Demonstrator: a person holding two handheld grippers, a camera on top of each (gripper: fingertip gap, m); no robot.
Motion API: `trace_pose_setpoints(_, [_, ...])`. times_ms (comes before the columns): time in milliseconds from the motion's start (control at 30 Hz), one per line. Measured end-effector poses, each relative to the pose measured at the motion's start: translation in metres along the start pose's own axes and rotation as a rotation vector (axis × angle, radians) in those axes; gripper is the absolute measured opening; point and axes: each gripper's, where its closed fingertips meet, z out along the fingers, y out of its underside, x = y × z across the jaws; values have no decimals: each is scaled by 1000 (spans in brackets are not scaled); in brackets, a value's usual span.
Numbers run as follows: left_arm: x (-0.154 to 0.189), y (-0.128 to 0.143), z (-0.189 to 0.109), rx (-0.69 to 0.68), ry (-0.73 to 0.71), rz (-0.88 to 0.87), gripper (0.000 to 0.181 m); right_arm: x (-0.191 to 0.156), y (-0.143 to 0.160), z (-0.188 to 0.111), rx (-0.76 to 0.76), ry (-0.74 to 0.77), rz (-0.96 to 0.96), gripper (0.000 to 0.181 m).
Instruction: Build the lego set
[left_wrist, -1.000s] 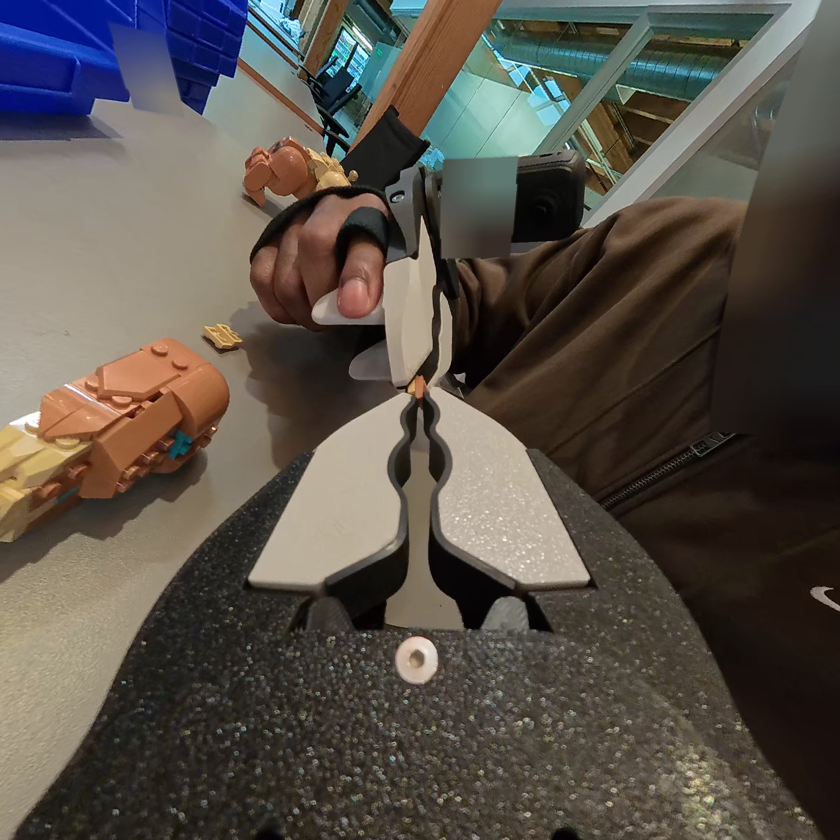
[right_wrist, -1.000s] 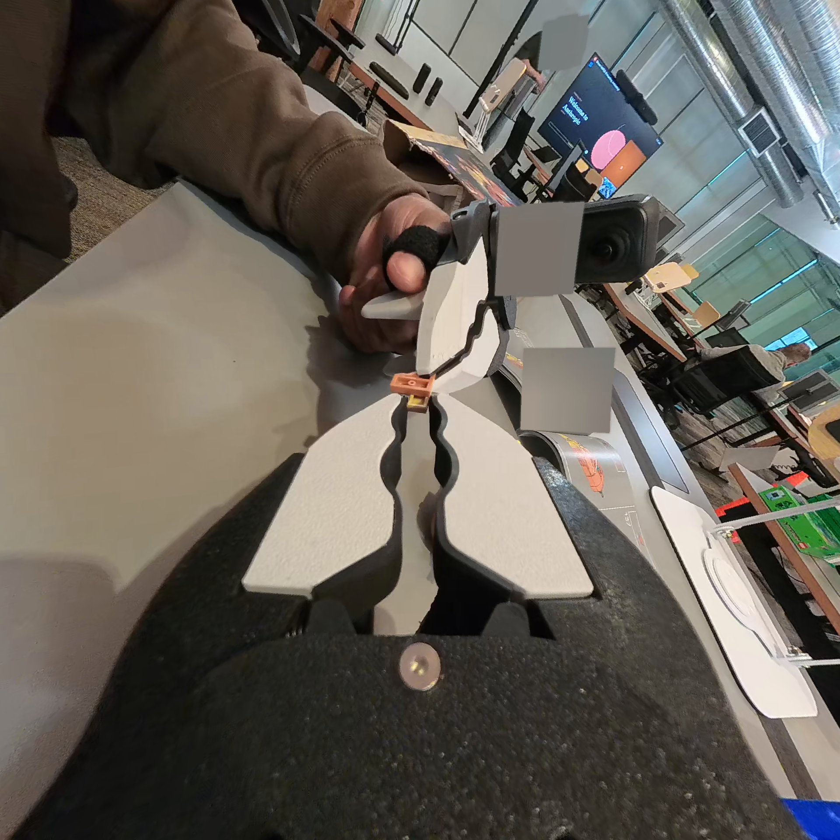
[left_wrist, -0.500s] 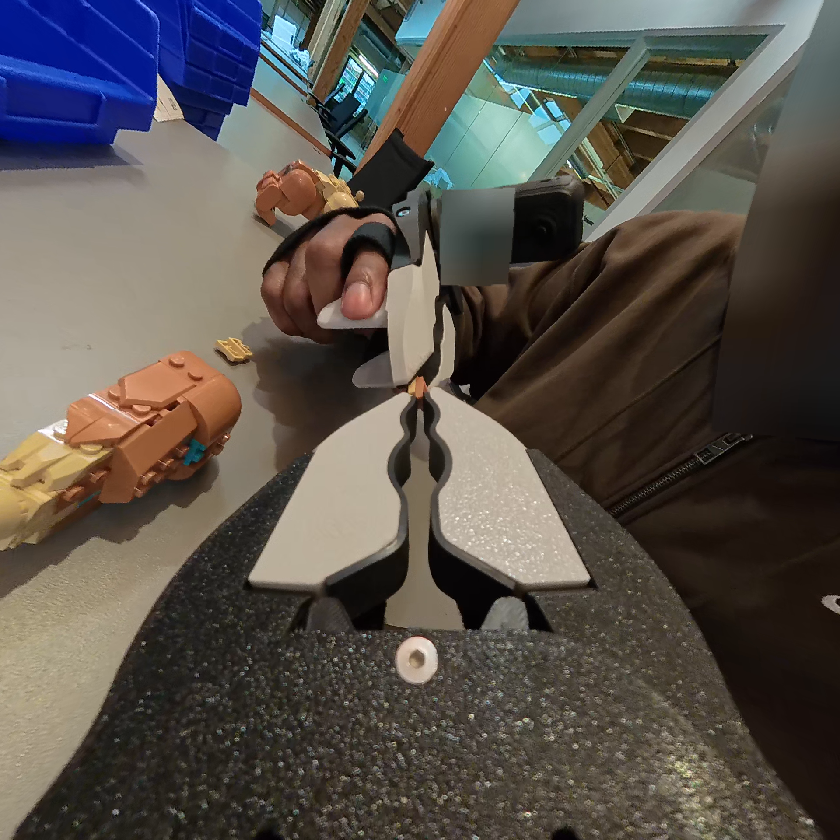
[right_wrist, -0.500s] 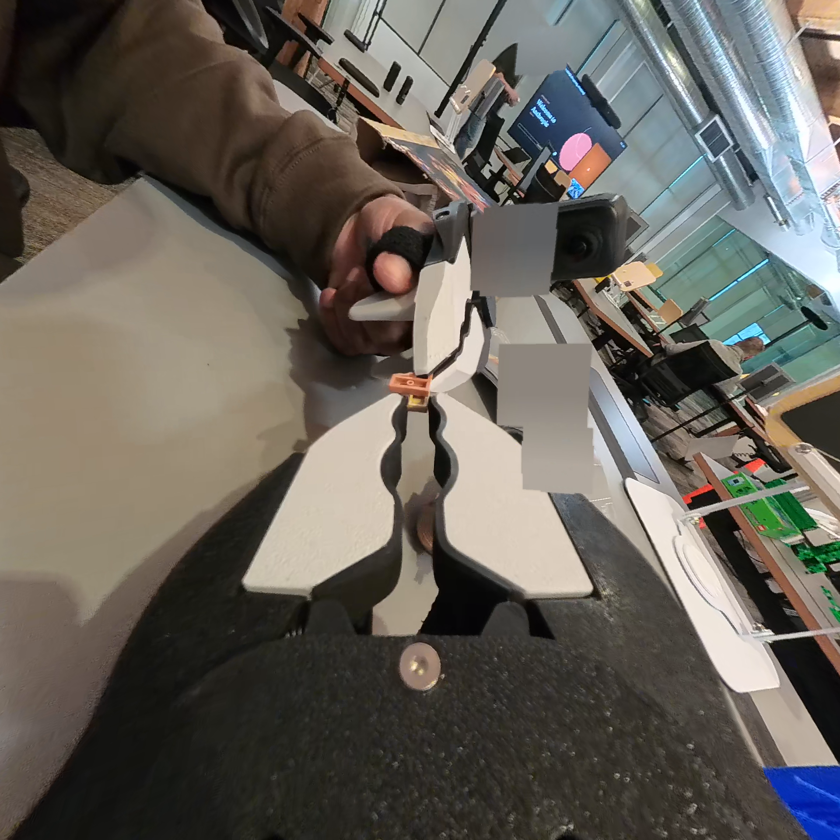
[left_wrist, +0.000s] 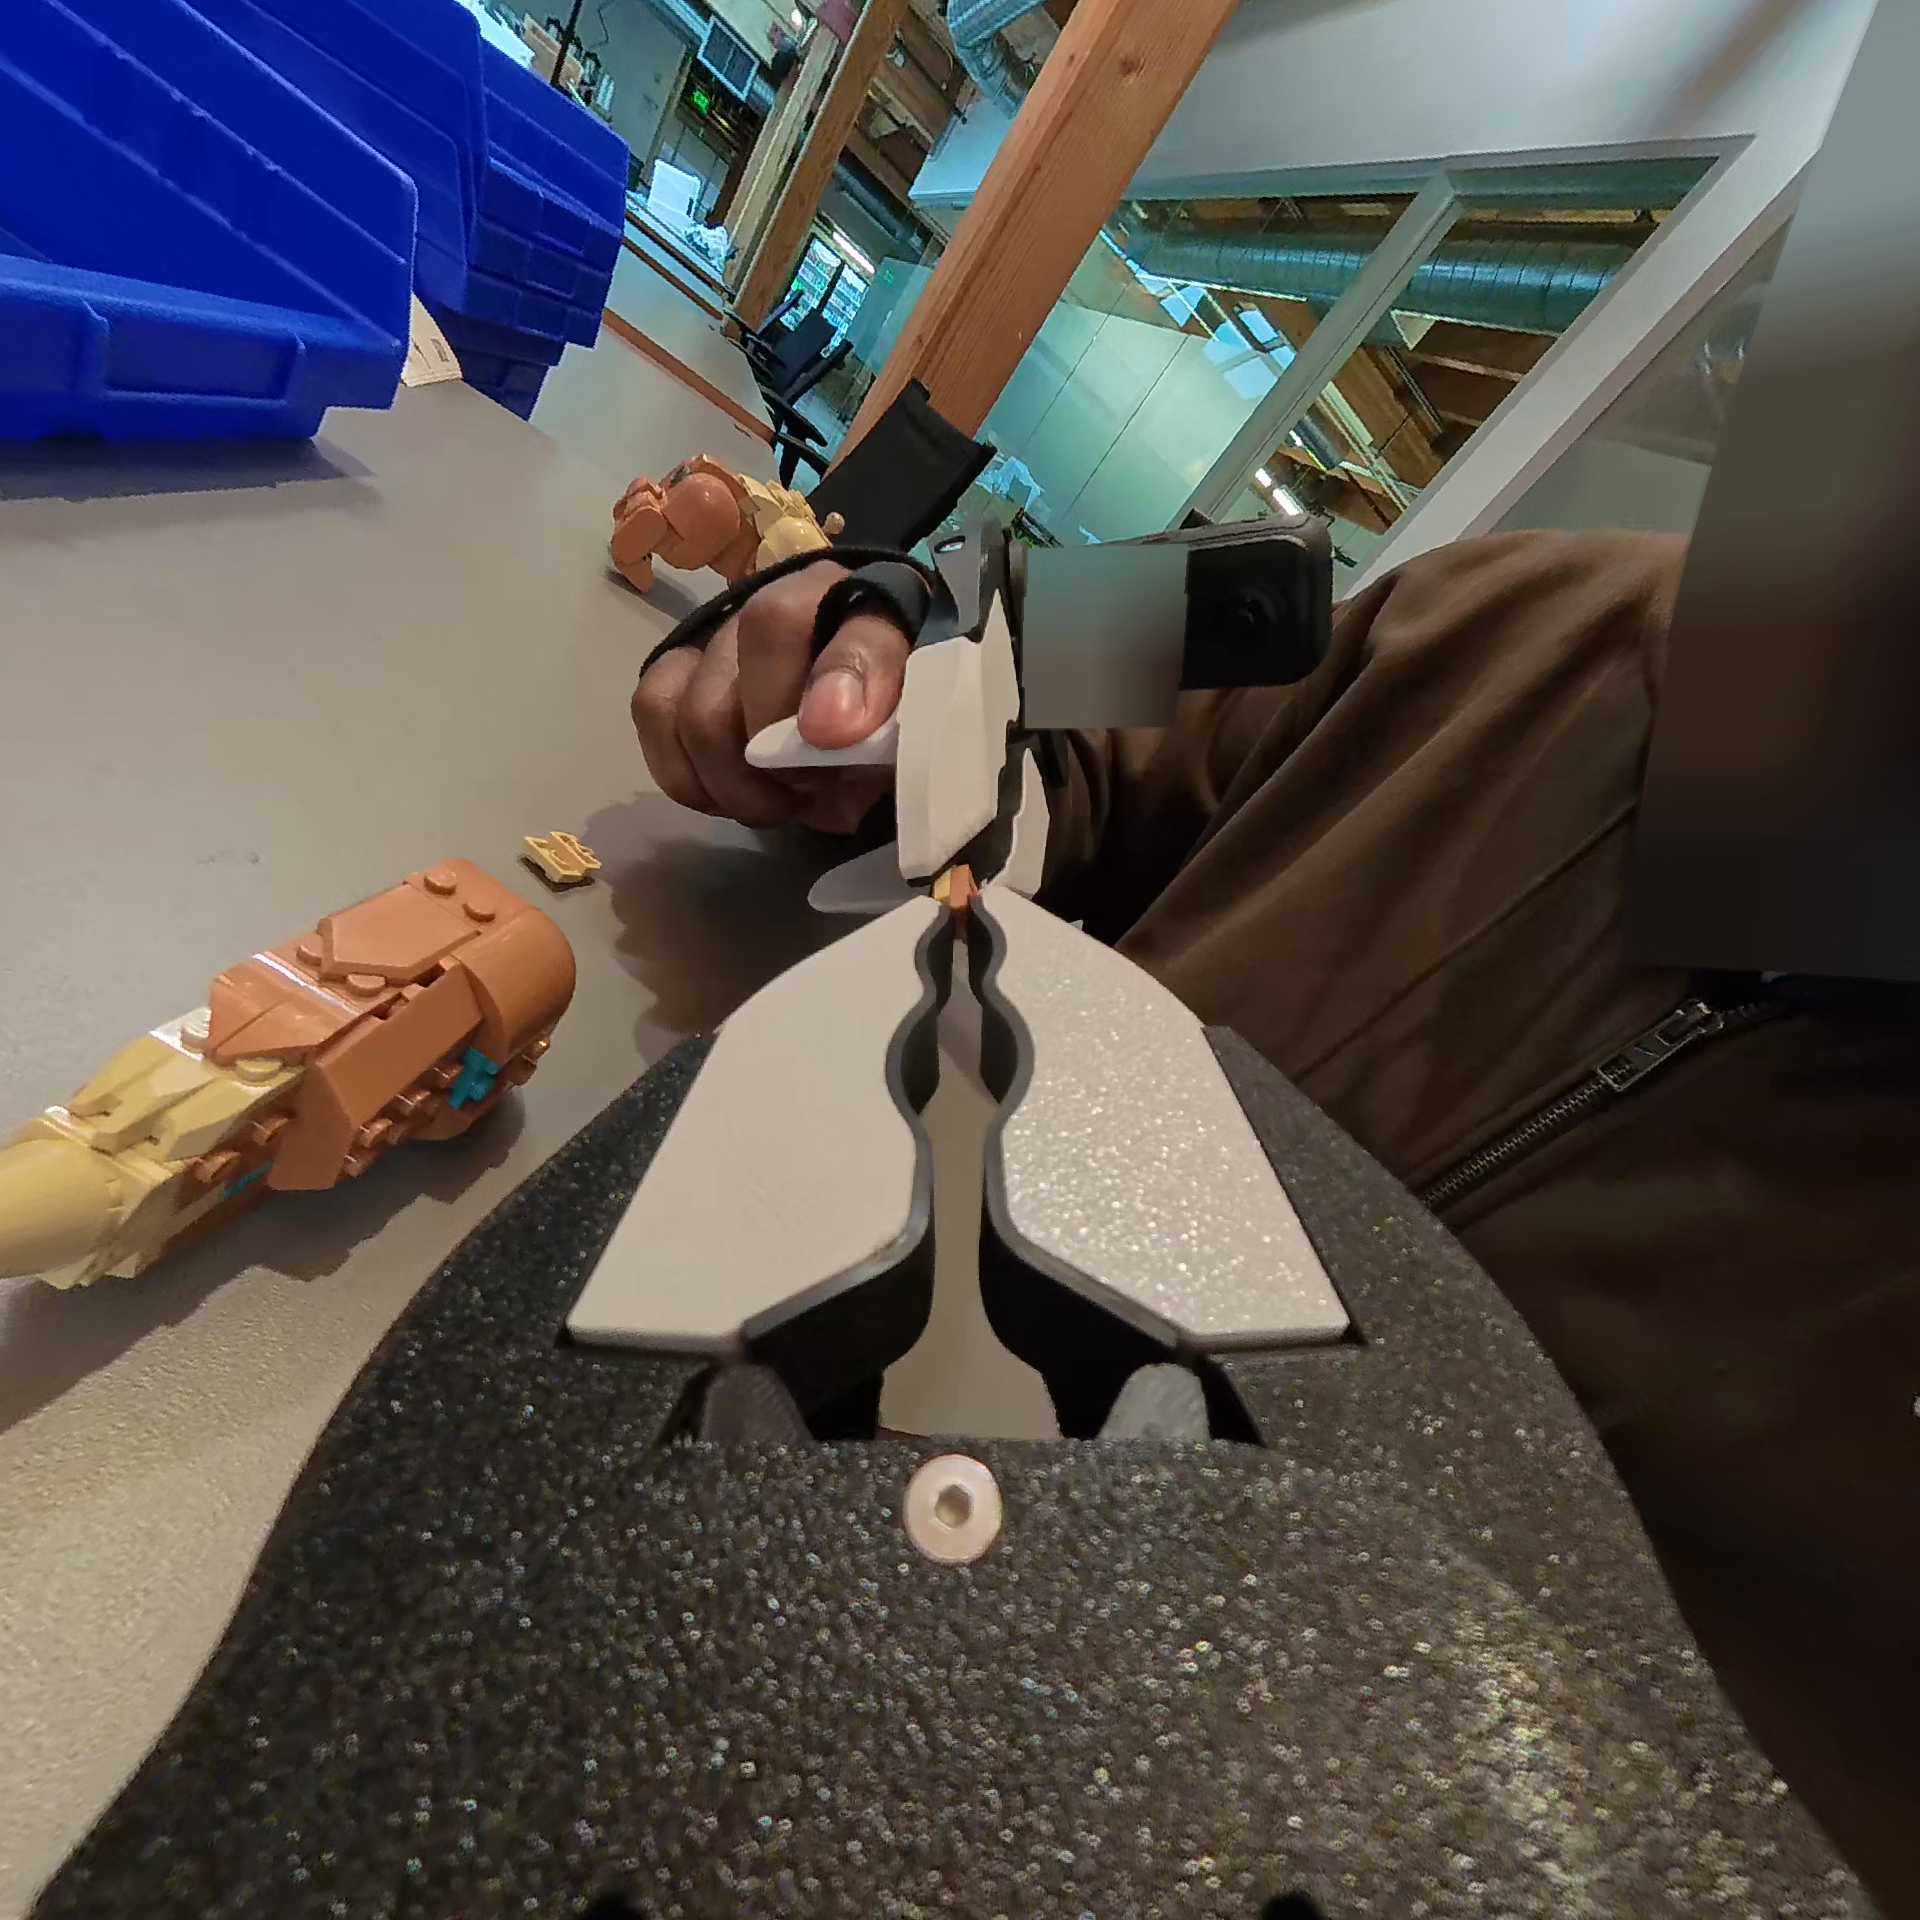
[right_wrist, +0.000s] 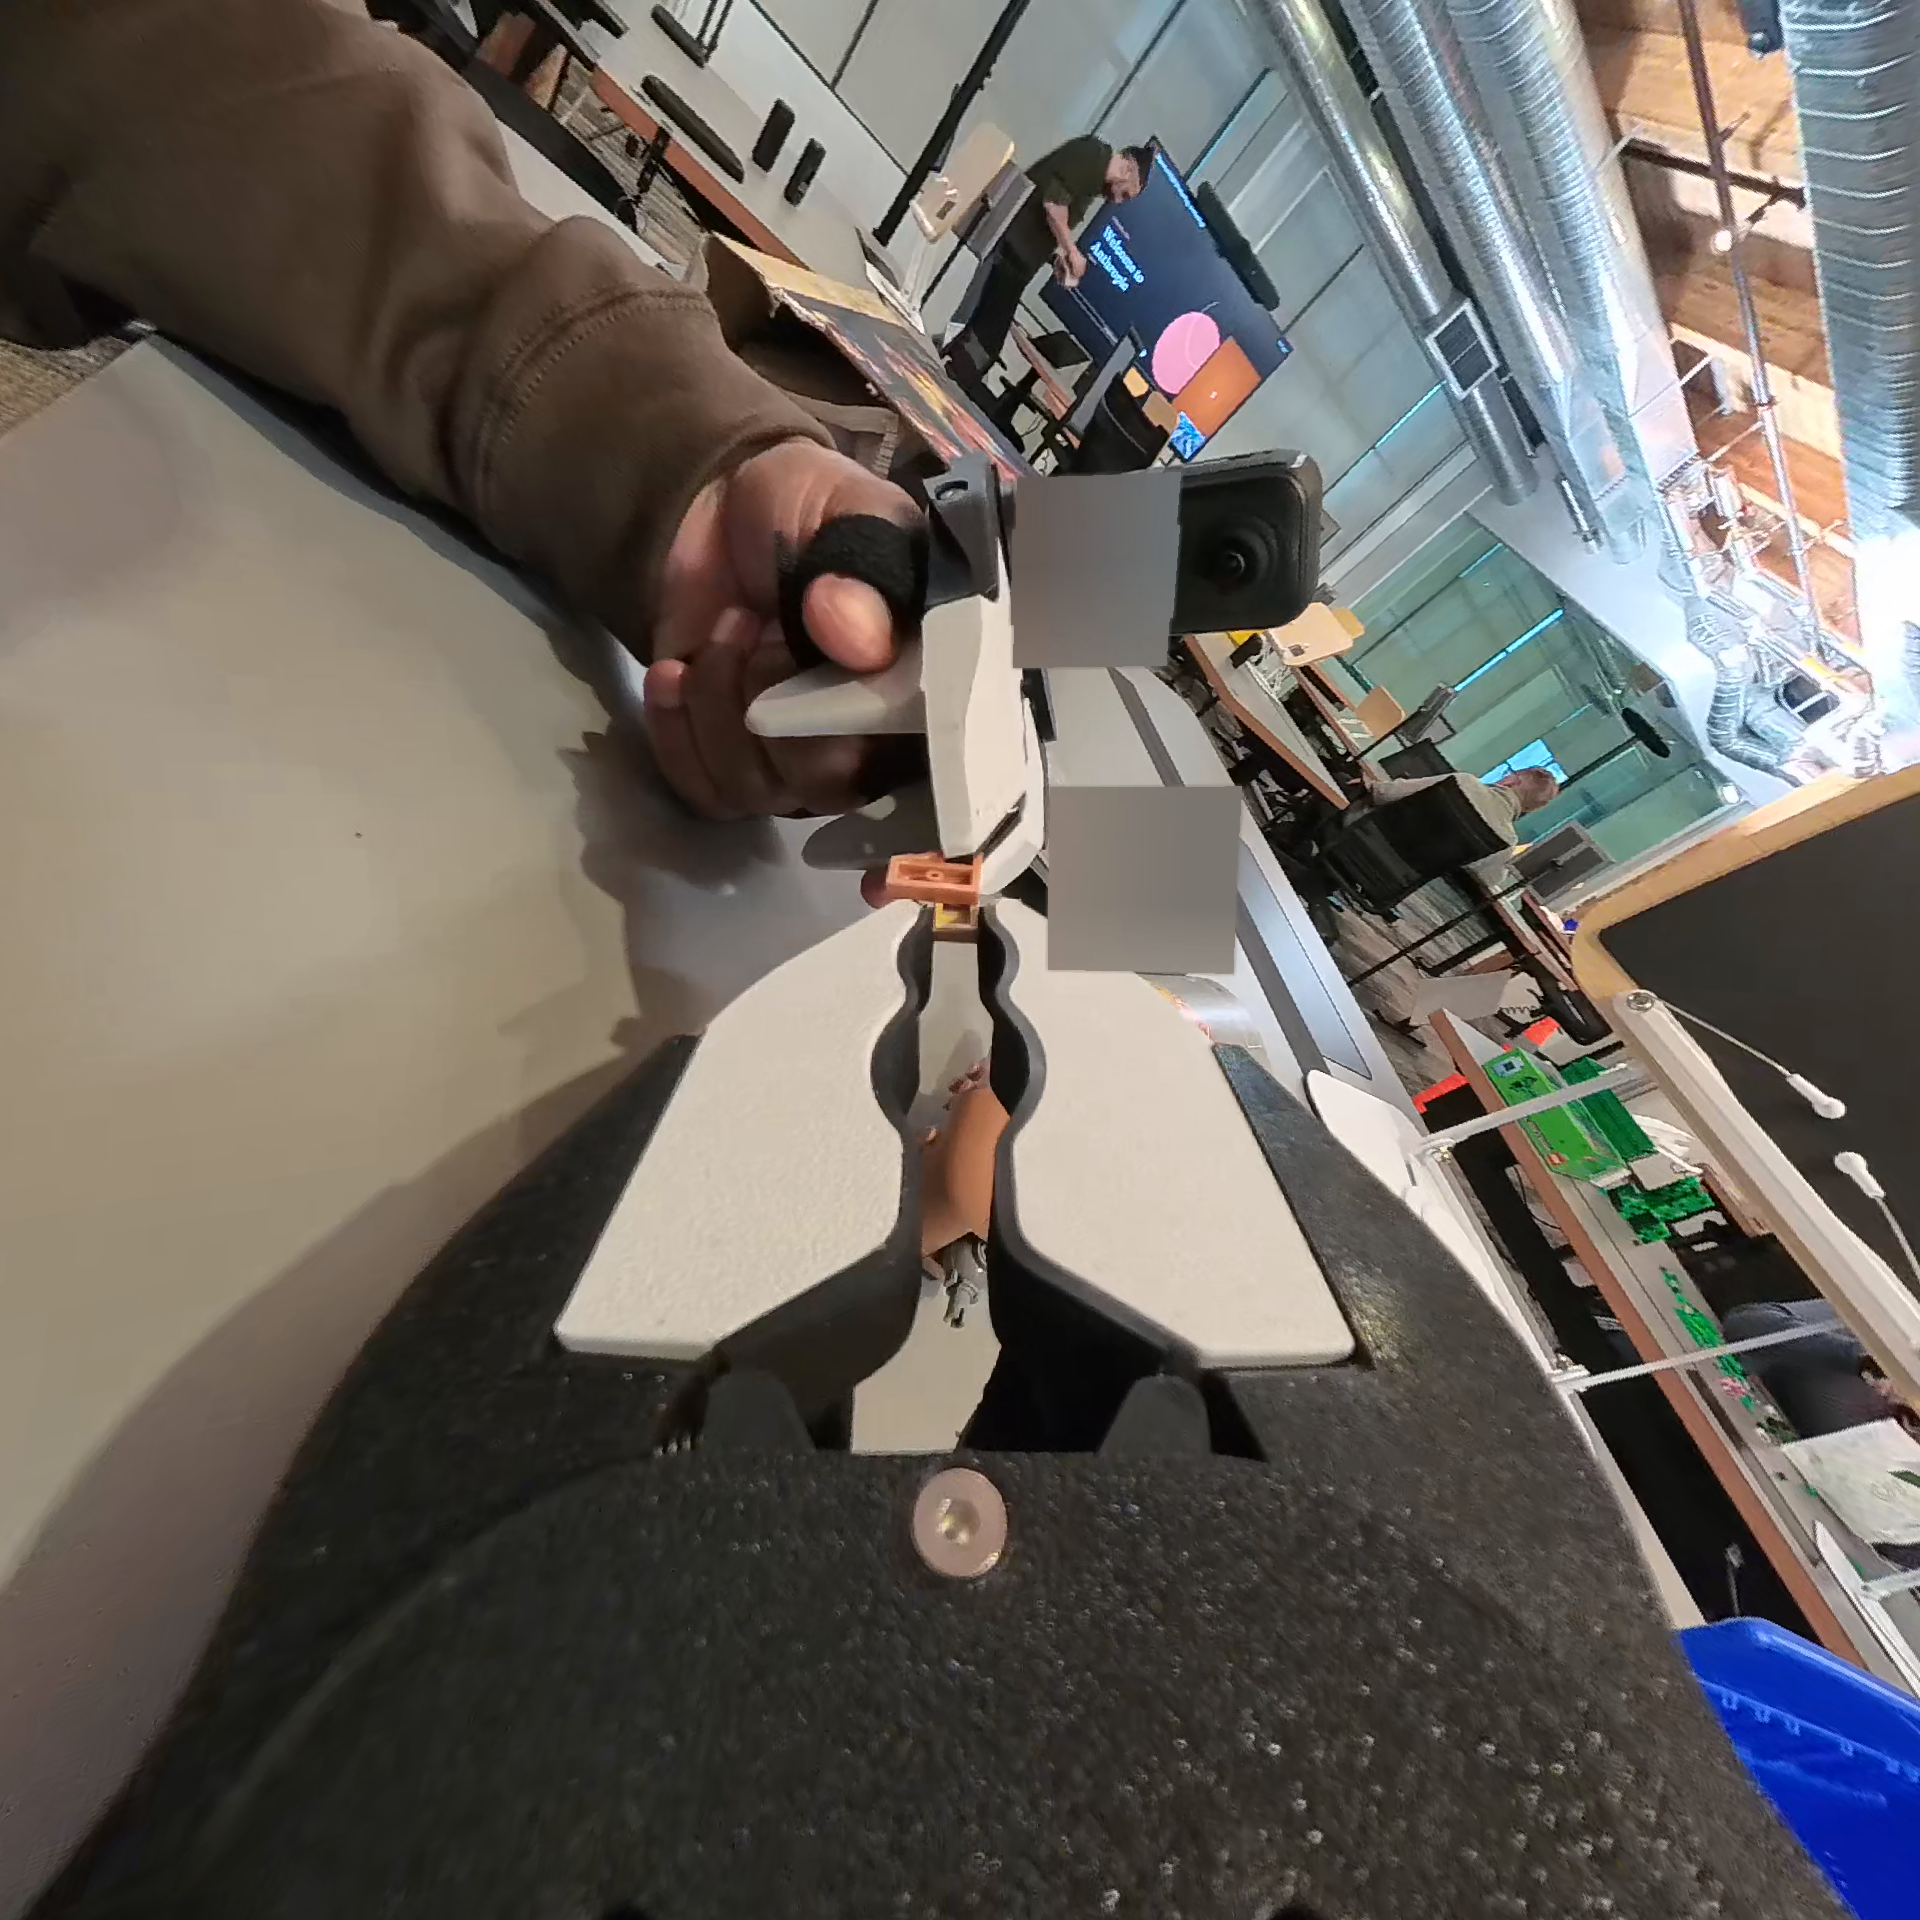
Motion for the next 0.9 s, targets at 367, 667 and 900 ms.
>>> trace_pose_setpoints(367, [0, -6, 0, 41, -9, 18, 2, 6, -1, 0, -7, 61, -8, 8])
trace_pose_setpoints(667, [-2, -8, 0, 59, -15, 23, 2, 8, -1, 0, -12, 81, -8, 8])
trace_pose_setpoints(900, [-2, -9, 0, 65, -18, 28, 2, 9, -1, 0, -12, 90, -9, 8])
